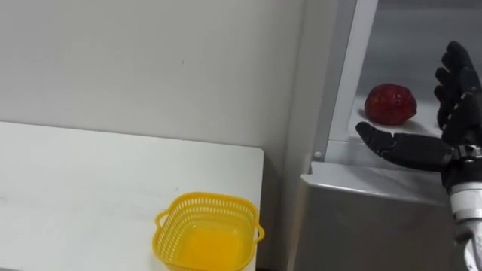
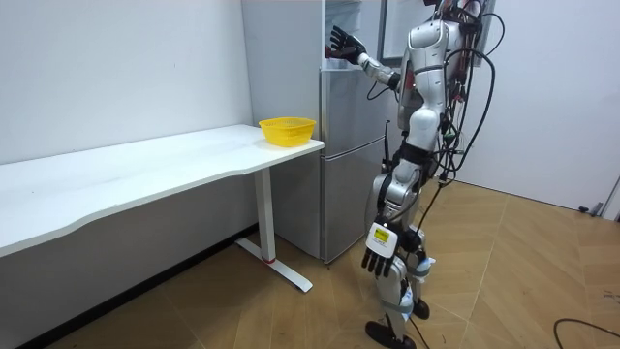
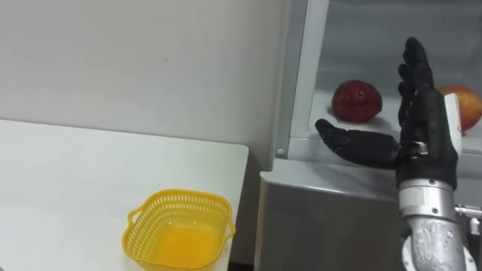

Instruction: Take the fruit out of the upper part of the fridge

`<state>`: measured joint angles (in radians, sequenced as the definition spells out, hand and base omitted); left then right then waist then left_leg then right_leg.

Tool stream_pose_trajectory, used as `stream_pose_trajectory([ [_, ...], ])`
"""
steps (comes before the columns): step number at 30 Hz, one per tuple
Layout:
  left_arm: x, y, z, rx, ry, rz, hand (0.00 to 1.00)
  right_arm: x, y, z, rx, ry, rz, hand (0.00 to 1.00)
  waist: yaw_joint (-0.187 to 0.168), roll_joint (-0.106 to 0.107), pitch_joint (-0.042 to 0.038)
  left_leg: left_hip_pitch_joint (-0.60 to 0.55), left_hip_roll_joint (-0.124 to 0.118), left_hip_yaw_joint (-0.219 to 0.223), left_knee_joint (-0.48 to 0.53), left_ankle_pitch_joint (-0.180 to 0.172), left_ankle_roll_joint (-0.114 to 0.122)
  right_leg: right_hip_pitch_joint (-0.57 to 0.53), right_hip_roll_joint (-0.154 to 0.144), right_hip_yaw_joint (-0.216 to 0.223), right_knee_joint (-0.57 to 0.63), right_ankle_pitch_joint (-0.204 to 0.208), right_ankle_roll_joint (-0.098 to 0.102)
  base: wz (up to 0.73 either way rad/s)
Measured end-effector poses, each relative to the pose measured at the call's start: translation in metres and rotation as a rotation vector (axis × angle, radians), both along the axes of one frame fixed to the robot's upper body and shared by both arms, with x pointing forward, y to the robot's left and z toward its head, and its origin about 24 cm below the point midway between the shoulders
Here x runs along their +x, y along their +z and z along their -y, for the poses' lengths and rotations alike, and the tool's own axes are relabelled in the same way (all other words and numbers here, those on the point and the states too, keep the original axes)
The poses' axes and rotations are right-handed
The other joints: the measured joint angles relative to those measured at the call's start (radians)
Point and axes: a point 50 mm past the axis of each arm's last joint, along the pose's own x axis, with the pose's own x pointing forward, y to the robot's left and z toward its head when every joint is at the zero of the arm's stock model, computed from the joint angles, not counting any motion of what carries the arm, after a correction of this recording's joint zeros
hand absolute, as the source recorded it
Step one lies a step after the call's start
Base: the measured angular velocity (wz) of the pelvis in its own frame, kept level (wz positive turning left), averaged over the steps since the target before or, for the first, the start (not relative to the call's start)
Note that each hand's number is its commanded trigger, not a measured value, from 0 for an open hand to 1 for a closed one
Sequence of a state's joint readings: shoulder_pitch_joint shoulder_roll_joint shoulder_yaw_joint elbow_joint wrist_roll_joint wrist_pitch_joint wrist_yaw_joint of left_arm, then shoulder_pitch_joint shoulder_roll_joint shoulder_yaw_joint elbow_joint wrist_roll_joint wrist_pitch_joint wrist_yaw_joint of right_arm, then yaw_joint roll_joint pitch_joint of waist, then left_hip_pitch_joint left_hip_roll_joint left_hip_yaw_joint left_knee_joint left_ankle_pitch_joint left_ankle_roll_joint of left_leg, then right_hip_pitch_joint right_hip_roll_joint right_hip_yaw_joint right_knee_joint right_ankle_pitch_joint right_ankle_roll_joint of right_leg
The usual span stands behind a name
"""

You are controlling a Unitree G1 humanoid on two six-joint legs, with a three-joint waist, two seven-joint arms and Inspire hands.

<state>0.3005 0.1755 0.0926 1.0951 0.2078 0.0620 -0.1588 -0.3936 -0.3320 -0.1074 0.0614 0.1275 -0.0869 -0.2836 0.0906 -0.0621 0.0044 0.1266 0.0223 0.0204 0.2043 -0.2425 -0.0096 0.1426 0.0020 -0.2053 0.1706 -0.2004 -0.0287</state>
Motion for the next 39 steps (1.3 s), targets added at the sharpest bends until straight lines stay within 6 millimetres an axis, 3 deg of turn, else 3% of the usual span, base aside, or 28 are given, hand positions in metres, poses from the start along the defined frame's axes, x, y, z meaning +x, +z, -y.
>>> stream_pose_trajectory([
  [18,0.007,0.002,-0.002,0.0,-0.007,0.019,0.0,0.008,0.0,0.007,-0.023,-0.034,-0.048,0.0,0.0,-0.014,-0.002,-0.007,0.0,-0.01,0.004,0.0,0.0,0.0,-0.002,-0.018,0.002,0.0,0.0,0.01],
  [30,0.007,0.002,-0.001,-0.017,-0.008,0.015,0.0,0.015,0.011,0.022,-0.082,-0.078,-0.057,0.0,0.017,-0.024,0.0042,-0.015,-0.002,-0.026,0.018,0.0,0.0,-0.001,-0.003,-0.02,0.003,0.0,0.0,0.02],
  [39,0.005,0.002,-0.003,-0.011,-0.001,-0.004,0.0,0.019,0.003,0.025,-0.096,-0.047,-0.131,0.0,0.027,-0.038,-0.005,-0.013,-0.002,-0.031,0.018,0.0,0.0,0.003,-0.002,-0.019,0.003,0.0,0.0,0.0],
])
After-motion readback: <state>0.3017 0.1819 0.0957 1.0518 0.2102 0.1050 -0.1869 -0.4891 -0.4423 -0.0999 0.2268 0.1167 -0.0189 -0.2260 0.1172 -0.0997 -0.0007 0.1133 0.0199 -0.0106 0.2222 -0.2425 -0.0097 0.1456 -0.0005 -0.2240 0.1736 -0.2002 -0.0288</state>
